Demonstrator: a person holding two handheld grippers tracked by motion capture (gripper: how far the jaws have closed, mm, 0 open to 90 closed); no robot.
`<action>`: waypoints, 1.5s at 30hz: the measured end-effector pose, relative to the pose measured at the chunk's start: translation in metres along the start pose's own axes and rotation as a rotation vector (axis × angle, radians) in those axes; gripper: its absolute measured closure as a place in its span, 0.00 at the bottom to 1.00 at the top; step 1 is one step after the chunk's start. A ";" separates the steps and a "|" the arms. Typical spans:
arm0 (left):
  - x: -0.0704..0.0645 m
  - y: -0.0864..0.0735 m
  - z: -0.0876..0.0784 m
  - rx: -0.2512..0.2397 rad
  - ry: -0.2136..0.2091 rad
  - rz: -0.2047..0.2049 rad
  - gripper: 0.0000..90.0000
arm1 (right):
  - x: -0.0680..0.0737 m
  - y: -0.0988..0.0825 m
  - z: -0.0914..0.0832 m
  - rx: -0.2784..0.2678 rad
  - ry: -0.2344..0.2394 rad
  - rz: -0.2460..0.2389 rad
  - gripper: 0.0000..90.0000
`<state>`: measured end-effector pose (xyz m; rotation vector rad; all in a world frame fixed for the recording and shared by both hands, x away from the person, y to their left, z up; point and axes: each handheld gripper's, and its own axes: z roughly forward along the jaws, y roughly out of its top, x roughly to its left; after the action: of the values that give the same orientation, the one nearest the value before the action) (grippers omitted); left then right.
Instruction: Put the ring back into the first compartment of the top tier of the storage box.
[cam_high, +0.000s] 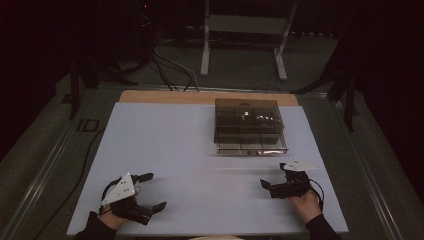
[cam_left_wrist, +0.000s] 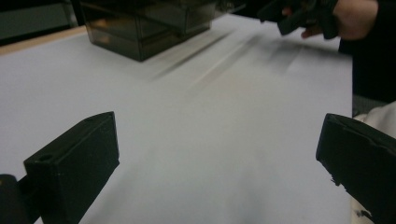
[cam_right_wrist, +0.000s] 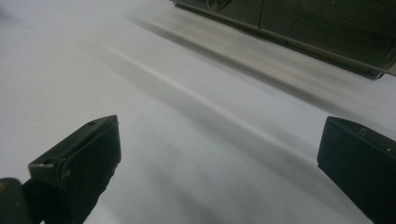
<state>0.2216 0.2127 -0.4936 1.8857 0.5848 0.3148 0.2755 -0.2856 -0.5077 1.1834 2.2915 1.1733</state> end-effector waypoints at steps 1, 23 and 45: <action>0.000 0.002 -0.002 -0.010 0.008 -0.002 0.01 | 0.000 0.000 0.000 0.001 -0.001 0.000 0.00; 0.023 0.020 -0.033 -0.036 0.365 -0.170 0.01 | 0.000 0.000 0.001 0.004 0.002 0.010 0.00; 0.036 0.005 -0.025 0.174 0.493 -0.266 0.01 | 0.000 0.000 0.000 0.001 0.009 0.004 0.00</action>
<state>0.2418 0.2501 -0.4811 1.8700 1.2159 0.5735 0.2754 -0.2858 -0.5074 1.1859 2.2980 1.1808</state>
